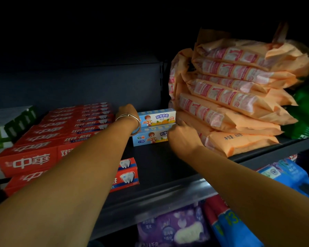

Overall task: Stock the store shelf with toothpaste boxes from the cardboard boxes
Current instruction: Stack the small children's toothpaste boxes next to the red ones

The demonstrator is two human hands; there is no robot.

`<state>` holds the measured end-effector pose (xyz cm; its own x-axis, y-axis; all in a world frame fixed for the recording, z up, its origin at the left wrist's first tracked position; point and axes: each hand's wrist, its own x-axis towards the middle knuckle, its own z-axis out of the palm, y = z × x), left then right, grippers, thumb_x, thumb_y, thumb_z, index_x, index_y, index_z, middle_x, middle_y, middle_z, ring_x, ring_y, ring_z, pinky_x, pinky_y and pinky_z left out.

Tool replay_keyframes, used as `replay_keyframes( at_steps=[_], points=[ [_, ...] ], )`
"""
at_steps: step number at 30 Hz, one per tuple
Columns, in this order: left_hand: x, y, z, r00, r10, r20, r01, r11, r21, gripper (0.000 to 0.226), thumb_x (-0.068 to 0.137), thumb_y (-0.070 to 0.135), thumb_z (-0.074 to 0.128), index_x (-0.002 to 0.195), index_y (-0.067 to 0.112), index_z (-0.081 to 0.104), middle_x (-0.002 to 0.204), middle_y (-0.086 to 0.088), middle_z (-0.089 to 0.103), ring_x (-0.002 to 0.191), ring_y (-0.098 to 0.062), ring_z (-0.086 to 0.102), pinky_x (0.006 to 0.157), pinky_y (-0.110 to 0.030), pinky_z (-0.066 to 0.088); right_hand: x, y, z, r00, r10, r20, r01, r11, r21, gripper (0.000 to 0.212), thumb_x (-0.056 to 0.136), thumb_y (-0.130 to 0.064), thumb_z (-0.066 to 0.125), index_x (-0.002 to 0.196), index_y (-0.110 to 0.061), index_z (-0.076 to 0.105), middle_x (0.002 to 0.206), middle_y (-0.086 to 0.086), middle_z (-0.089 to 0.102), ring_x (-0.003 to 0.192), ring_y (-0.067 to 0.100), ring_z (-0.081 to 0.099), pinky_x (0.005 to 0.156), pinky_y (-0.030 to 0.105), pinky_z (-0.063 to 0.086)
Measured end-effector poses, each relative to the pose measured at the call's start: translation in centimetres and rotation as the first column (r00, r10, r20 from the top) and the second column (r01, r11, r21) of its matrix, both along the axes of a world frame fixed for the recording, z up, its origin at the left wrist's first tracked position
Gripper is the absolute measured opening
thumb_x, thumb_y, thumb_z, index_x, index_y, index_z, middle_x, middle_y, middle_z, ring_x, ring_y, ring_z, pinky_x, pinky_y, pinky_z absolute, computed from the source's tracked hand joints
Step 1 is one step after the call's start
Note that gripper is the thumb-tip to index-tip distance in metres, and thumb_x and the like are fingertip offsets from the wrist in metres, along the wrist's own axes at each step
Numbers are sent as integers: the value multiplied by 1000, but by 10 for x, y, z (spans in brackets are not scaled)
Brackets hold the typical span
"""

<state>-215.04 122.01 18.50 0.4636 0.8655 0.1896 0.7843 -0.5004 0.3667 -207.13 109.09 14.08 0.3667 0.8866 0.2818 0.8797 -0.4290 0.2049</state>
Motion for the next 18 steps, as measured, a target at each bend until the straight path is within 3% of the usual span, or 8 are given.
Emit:
replay_keyframes(
  at_steps=[5,18],
  points=[
    [0,1,0,1000,6,-21,-6,1000,14,32,84,4,64,115,-3,59,121,-20,60,109,-32,60,74,-31,46,-1,1,1,1000,-5,3,5,1000,-5,31,96,-16,44,123,-7,57,124,14,55,125,29,39,94,37,42],
    [-19,-29,16,995,-61,-78,64,997,33,32,85,10,65,115,-2,60,119,-18,61,107,-30,60,73,-29,44,-14,-22,16,996,-21,85,21,1000,4,31,93,-12,47,122,-10,58,124,12,55,121,30,42,94,37,41]
  ],
)
